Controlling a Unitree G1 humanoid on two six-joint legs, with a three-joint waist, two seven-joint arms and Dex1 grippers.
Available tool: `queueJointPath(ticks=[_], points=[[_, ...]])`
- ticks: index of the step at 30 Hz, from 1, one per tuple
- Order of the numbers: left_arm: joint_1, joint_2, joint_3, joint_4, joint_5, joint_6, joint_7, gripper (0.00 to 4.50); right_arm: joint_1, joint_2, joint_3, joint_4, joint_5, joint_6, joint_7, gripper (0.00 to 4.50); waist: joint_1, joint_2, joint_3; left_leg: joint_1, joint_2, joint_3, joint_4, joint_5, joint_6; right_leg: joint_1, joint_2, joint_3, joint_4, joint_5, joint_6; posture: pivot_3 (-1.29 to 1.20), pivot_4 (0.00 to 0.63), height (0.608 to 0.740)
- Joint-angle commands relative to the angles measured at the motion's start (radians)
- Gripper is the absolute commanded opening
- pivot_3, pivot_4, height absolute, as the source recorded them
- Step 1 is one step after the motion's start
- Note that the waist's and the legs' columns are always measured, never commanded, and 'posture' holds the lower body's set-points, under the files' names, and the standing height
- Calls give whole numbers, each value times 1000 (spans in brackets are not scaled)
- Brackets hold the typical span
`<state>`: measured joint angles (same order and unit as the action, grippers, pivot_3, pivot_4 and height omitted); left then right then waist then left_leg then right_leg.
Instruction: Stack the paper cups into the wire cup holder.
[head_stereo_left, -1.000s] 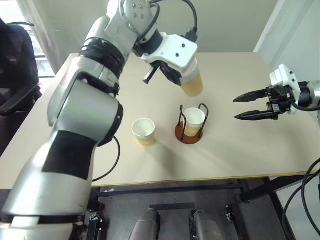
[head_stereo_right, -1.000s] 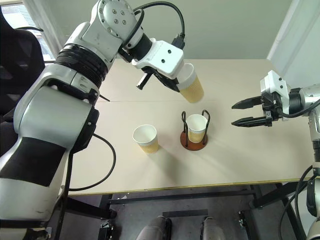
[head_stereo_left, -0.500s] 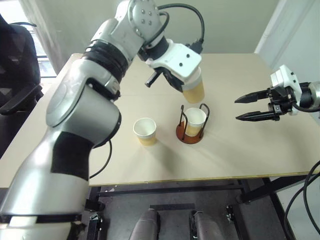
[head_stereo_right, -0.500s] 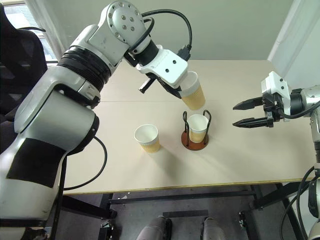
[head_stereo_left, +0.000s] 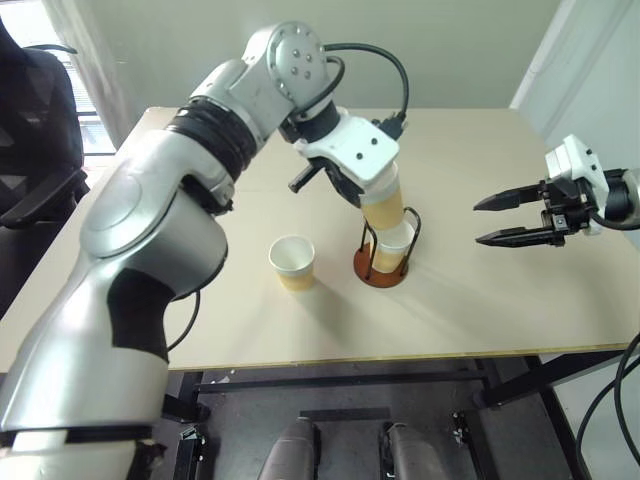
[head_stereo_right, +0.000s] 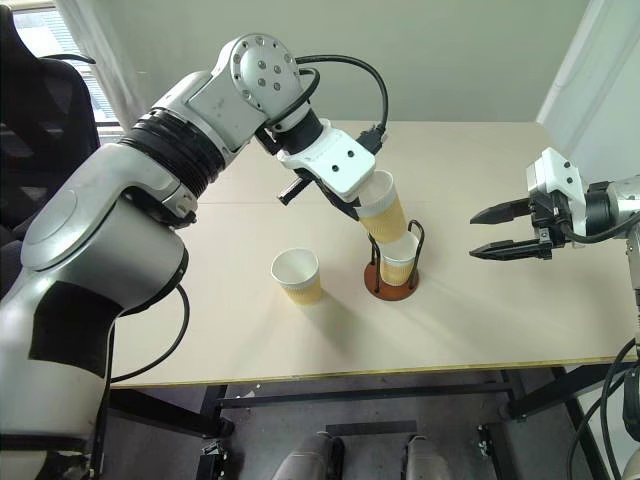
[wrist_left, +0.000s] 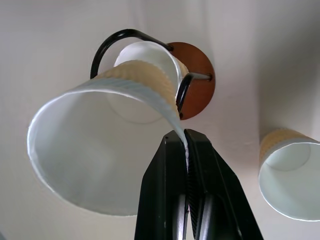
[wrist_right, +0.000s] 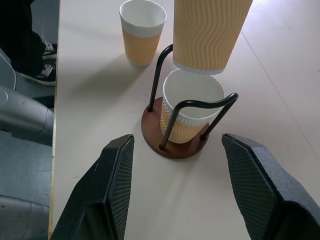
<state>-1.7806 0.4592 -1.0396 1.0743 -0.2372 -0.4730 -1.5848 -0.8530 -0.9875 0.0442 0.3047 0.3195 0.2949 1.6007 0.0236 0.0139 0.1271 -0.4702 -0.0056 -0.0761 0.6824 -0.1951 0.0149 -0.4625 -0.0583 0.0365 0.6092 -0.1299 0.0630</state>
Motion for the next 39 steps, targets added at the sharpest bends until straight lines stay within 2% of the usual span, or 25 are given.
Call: queueJointPath(ticks=[1,13,22,26,35,36,39], points=[[-11,6,-4,-21,-30,6,-30,96,-7,-22,-44,-33,21,0,0,2805,0,0,0,0,0,0,0,0,0,0,0,0,0,0,0,0,150,740],[-4,-40,14,39,37,-46,-30,96,20,-29,-56,-57,26,5,-17,2805,3,0,0,0,0,0,0,0,0,0,0,0,0,0,0,0,150,740],[-3,-115,130,133,179,-98,-30,96,44,-37,-72,-86,27,17,-23,2805,4,0,0,0,0,0,0,0,0,1,0,0,-1,0,1,0,150,740],[-6,-144,205,153,223,-97,-30,1012,49,-47,-72,-87,22,19,-21,2805,5,0,0,0,0,0,-1,0,0,1,0,0,-2,-1,1,0,150,740],[-19,-155,316,166,300,-110,-30,4293,40,-58,-61,-72,14,16,-15,2805,5,0,0,0,-1,0,-1,-1,0,0,0,0,-2,-2,3,0,150,740],[-20,-150,343,165,300,-110,-30,4483,37,-58,-59,-72,12,16,-16,2805,5,0,0,0,-1,0,-1,-1,1,0,0,0,-2,-2,3,0,150,740],[-17,-102,388,147,239,-49,-30,4483,33,-61,-53,-83,10,38,-21,2805,4,0,0,0,-1,0,-1,-2,1,0,0,0,-2,-2,3,0,150,740]])
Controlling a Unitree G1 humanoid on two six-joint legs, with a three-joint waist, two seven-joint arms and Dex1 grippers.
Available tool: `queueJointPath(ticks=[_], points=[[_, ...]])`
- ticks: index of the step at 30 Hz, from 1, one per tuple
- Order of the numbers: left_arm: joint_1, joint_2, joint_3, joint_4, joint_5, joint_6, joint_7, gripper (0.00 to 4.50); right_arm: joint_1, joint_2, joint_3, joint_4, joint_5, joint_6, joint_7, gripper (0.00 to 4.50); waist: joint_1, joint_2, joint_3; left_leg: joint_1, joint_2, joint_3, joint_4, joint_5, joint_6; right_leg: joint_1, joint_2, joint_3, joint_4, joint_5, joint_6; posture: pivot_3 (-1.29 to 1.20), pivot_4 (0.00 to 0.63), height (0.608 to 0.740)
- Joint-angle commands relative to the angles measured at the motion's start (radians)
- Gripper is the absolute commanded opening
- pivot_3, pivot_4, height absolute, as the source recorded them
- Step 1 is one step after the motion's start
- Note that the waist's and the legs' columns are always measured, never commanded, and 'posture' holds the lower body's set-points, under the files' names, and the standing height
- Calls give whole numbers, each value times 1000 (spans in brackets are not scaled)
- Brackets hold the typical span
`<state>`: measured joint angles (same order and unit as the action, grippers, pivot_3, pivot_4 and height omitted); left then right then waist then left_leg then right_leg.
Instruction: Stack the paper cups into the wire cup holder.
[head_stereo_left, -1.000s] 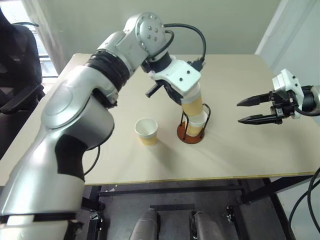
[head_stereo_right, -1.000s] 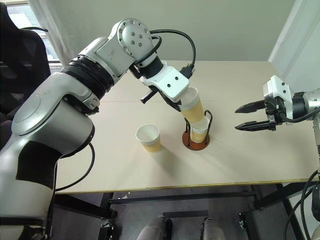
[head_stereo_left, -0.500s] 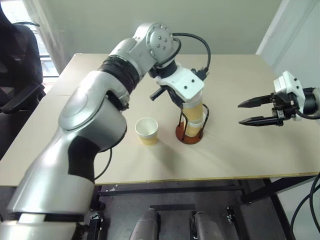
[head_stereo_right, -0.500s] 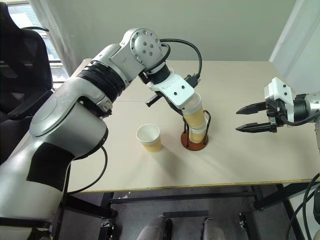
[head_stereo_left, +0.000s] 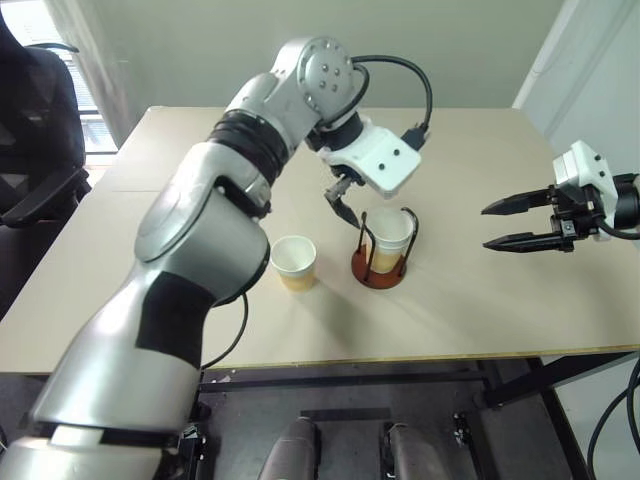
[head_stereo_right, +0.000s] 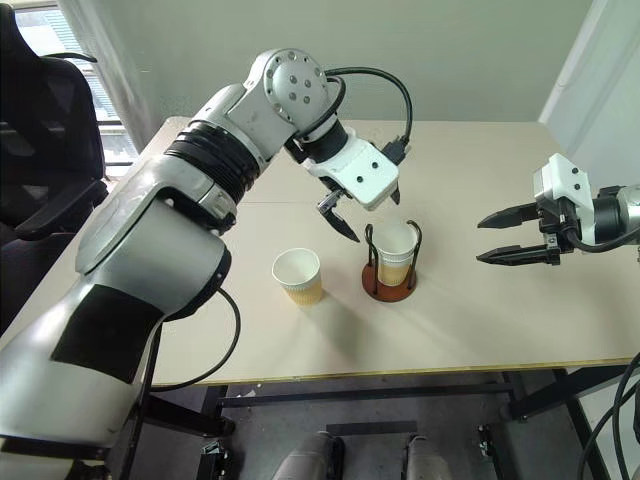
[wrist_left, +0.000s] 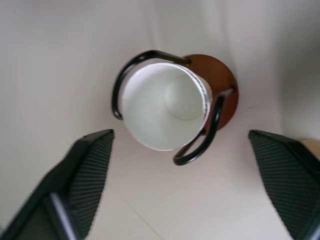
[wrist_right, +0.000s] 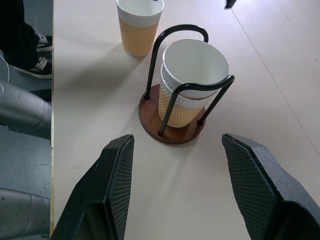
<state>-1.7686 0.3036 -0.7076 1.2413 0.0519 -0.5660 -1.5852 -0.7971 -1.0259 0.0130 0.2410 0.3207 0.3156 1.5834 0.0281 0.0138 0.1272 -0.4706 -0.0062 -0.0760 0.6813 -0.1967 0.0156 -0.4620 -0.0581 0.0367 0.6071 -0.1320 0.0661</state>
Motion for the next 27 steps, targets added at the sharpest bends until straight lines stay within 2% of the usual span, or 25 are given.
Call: queueJointPath(ticks=[1,5,7,11,14,19,27], points=[[-24,86,53,-28,-60,46,-29,4483,-23,-24,-21,-30,11,29,-7,2805,-1,0,0,0,0,0,0,0,0,0,0,0,0,0,0,0,150,740],[15,224,-13,-86,-77,-13,-29,4483,-12,-22,-16,-78,15,72,-21,2805,-13,1,-1,1,1,0,-1,-1,-1,-1,1,1,1,-1,0,0,150,740],[47,309,-93,-169,-142,-4,-29,4483,-8,-20,-12,-99,15,89,-24,2805,-13,2,-1,2,2,0,-2,-1,-1,-1,1,1,1,-2,-1,0,150,740],[134,617,-359,-551,-346,12,-29,4483,-33,-11,12,-98,-1,105,-23,2805,-17,3,-1,1,2,0,-2,-2,-2,-3,2,0,3,-3,-3,0,150,740],[141,707,-451,-679,-401,23,-29,4483,-67,-6,40,-73,-27,112,-23,2805,-12,3,-1,0,2,-2,-1,-4,-3,-4,2,-2,3,-4,-4,0,150,740],[138,754,-535,-723,-386,-15,-29,4483,-115,1,90,-34,-73,112,-27,2805,5,3,-1,0,0,-6,2,-3,-3,0,0,-4,3,-4,-9,0,150,740],[162,690,-516,-609,-276,-109,-29,4483,-137,4,117,-4,-116,112,-36,2805,-5,3,-1,1,1,-7,0,-2,-4,-1,1,-4,4,-4,-10,0,150,740]])
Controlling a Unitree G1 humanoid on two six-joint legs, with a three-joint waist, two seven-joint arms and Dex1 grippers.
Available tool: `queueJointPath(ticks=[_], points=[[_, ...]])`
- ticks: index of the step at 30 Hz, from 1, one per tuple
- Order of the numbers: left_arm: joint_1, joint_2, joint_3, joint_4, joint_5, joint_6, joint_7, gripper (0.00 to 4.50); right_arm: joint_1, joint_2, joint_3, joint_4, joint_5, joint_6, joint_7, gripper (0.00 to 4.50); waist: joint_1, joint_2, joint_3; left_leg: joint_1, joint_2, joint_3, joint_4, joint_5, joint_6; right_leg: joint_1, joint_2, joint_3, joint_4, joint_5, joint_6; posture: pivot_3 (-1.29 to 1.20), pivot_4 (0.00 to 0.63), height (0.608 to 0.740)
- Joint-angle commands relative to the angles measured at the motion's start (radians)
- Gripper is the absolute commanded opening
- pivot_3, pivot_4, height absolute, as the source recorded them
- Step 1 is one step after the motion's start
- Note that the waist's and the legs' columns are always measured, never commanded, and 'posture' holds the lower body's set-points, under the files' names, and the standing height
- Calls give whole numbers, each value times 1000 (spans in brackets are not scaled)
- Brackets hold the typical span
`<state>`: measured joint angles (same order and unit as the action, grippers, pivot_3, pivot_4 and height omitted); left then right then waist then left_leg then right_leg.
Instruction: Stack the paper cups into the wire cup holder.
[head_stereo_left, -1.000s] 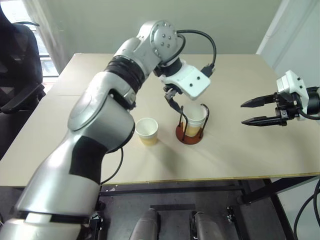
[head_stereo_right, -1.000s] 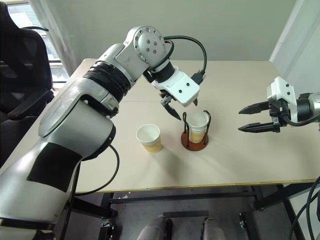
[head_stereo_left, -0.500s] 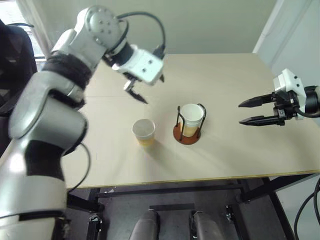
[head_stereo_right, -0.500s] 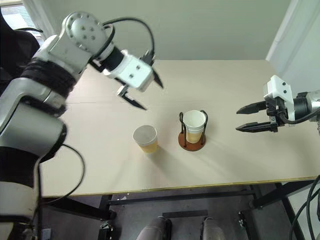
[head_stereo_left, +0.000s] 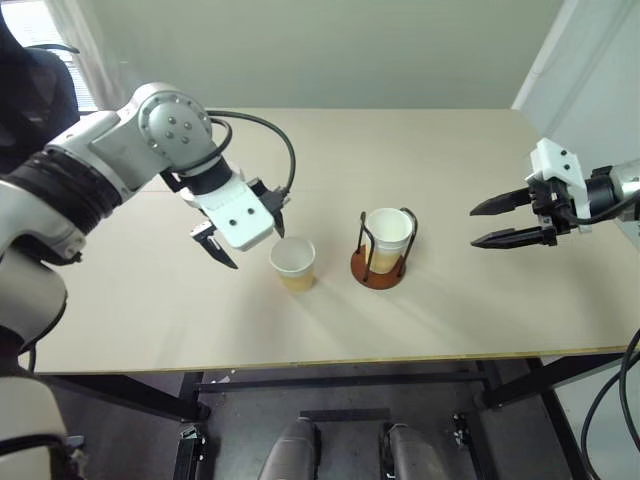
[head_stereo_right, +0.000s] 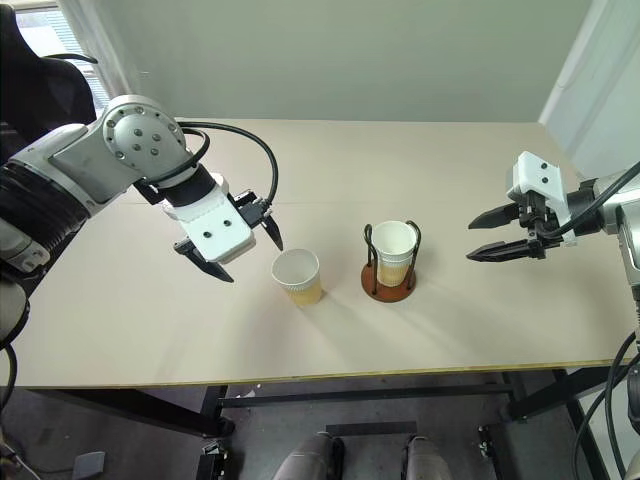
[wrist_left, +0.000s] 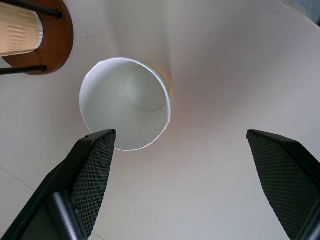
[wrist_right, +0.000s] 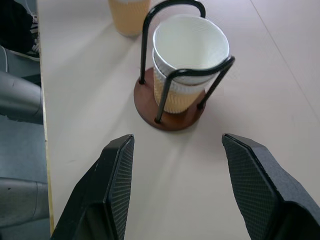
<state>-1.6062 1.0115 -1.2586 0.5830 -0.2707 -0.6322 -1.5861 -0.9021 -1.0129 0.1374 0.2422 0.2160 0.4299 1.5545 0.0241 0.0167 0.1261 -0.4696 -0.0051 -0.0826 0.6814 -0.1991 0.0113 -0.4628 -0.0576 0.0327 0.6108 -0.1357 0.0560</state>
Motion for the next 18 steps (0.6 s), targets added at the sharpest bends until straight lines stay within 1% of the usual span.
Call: queueJointPath(ticks=[1,4,18], points=[[4,-29,43,65,60,-51,-28,4483,-32,-8,-7,-3,-16,-1,-9,2805,-1,0,0,0,0,0,0,0,0,0,0,0,0,0,0,0,150,740],[12,-48,57,90,88,-74,-28,4483,-37,-6,-5,5,-25,-2,-9,2805,-3,0,0,0,0,0,-1,0,0,0,0,-1,-1,0,0,0,150,740],[106,-78,113,40,148,-94,-28,4483,-34,-2,-12,-8,-36,11,-15,2805,-4,0,0,-1,0,-2,-1,-1,-1,-1,0,-2,-1,-1,-1,0,150,740]])
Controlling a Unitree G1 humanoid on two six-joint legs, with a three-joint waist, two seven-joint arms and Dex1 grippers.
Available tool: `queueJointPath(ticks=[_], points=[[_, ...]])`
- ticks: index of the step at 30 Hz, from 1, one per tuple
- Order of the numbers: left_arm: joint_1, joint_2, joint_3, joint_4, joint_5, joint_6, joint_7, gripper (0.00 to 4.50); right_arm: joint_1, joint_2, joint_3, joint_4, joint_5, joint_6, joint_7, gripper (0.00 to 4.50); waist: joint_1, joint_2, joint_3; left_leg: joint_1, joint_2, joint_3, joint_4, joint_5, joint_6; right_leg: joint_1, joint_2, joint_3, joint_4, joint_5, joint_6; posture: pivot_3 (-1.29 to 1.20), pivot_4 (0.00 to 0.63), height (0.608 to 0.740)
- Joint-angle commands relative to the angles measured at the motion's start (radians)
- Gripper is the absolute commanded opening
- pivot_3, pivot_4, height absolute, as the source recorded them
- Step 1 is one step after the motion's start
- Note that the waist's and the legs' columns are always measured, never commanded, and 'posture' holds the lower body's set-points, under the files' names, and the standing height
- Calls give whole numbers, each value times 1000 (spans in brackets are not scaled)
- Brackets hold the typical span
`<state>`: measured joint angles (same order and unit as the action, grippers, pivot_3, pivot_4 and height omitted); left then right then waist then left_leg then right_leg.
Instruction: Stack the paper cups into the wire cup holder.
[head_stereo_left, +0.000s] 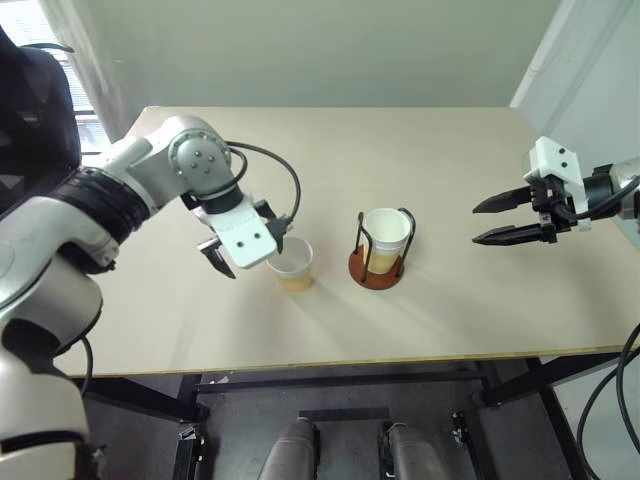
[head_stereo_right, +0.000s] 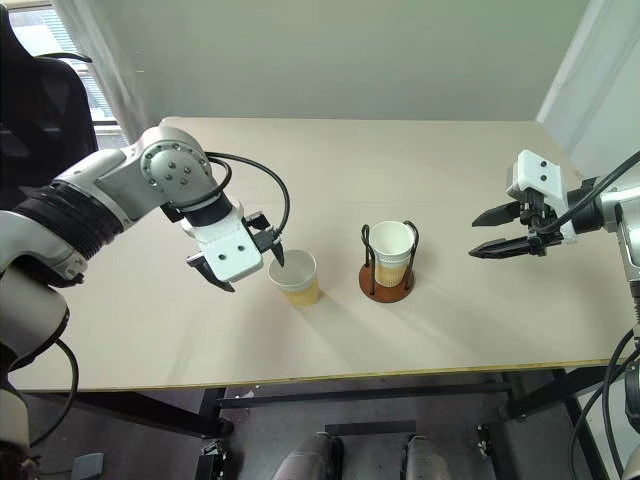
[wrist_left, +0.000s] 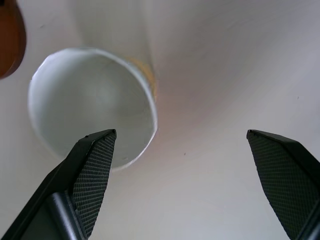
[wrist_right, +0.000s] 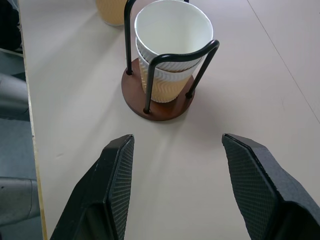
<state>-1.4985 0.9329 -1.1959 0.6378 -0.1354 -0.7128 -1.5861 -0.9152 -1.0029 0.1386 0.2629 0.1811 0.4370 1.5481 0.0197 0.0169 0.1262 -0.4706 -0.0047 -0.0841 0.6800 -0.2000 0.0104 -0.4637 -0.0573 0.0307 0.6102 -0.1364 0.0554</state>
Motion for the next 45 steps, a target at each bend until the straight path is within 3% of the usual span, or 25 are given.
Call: queueJointPath(ticks=[1,19,22,33,45], points=[[4,-6,60,-14,21,-18,-28,4483,-18,-13,-15,-31,0,5,-9,2805,0,0,0,0,0,0,0,0,0,0,0,0,0,0,0,0,150,740],[75,-100,167,75,196,-164,-28,4483,7,-14,-24,-63,10,21,-25,2805,-1,0,0,0,0,-1,0,0,0,0,0,0,0,0,0,0,150,740],[90,-133,217,104,234,-187,-28,3928,9,-14,-25,-64,10,20,-25,2805,-1,0,0,0,0,-1,0,0,0,0,0,0,0,0,0,0,150,740],[66,-222,343,260,412,-316,22,22,16,-17,-26,-66,9,17,-27,2805,-2,0,0,0,0,-1,-1,0,0,0,0,0,0,0,0,0,150,740],[20,-249,422,378,486,-322,31,22,-4,-12,-27,-29,11,5,-18,2805,-1,0,0,0,0,-1,-1,-1,0,-1,0,0,0,0,0,0,150,740]])
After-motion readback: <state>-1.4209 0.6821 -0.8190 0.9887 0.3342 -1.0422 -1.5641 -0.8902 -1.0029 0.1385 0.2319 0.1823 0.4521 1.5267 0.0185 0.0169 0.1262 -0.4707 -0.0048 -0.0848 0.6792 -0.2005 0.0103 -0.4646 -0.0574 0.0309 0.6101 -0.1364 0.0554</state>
